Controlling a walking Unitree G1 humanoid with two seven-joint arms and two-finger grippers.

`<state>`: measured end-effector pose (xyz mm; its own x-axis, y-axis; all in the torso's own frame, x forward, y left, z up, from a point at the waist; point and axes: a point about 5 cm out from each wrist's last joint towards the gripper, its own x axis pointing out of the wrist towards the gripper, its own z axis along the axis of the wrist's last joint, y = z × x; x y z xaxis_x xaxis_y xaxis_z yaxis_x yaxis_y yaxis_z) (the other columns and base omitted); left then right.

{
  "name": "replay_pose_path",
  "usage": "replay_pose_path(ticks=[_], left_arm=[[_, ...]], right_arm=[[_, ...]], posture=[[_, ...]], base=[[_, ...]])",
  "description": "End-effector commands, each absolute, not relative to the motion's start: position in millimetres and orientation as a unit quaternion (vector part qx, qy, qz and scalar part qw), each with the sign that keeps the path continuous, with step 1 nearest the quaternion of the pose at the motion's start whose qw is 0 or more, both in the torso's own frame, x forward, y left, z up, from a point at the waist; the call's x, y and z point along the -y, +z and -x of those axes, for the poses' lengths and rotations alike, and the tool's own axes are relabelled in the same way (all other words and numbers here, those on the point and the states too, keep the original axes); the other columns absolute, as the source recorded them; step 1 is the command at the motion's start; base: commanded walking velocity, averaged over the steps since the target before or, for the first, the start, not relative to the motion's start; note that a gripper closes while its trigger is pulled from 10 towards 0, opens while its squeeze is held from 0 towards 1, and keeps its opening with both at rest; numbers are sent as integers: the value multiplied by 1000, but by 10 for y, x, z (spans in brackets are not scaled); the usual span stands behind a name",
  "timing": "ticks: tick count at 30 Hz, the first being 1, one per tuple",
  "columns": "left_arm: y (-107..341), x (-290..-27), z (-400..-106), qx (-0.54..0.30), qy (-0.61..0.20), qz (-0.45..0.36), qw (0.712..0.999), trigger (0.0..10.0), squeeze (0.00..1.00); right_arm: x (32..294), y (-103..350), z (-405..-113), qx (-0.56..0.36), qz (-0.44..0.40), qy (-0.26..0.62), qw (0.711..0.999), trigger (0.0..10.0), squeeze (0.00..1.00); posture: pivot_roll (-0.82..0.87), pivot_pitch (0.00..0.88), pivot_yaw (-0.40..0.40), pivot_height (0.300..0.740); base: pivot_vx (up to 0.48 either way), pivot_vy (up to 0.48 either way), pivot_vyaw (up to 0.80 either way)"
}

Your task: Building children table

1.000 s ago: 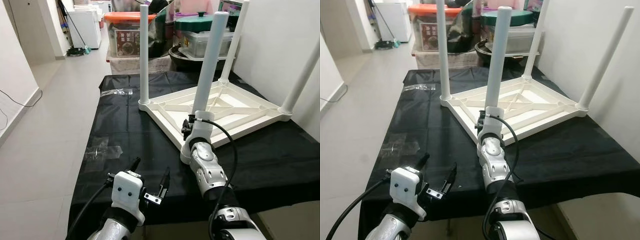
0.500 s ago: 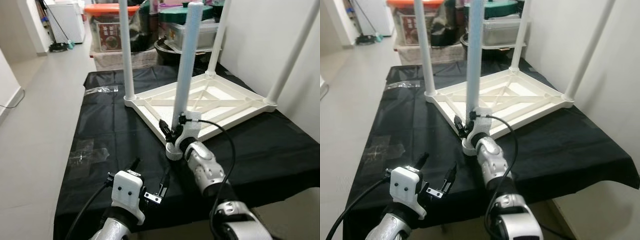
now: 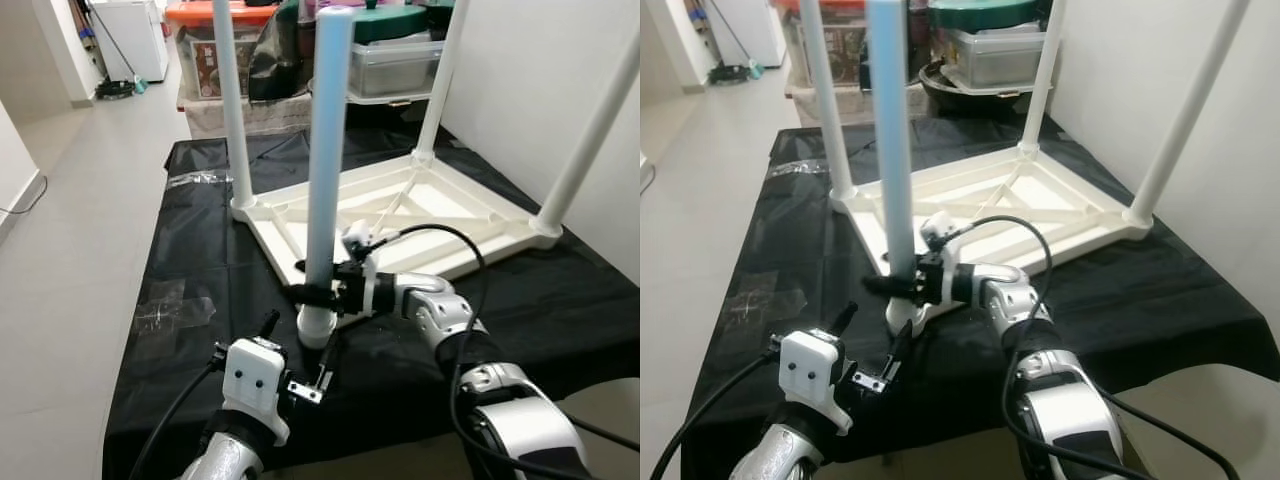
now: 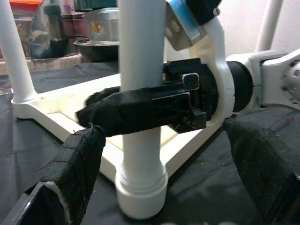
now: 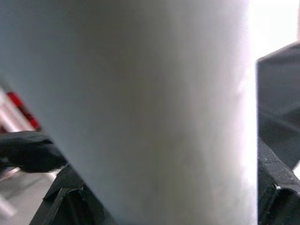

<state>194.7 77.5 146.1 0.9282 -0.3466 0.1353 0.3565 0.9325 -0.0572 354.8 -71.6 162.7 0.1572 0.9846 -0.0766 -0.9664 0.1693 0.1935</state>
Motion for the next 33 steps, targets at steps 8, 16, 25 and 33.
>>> replay_pose_path(ticks=[8,16,25,33], left_arm=[[1449,-813,-1940,58,-174,35,982,10000,0],[1441,-797,-1936,57,-176,36,982,10000,0],[1436,-791,-1939,55,-179,38,982,10000,0],[1438,-794,-1943,56,-179,36,982,10000,0]], right_arm=[[552,1575,-3525,-89,-29,650,754,0,0],[696,1467,-3738,-94,-12,440,893,0,0],[1314,1357,-3753,-78,-42,-29,996,0,0],[938,1278,-3548,-81,-87,-48,992,0,0]], posture=[[103,0,-24,740],[90,0,-26,740],[79,0,-20,740],[83,0,-21,740]], base=[[0,0,0],[0,0,0],[0,0,0],[0,0,0]])
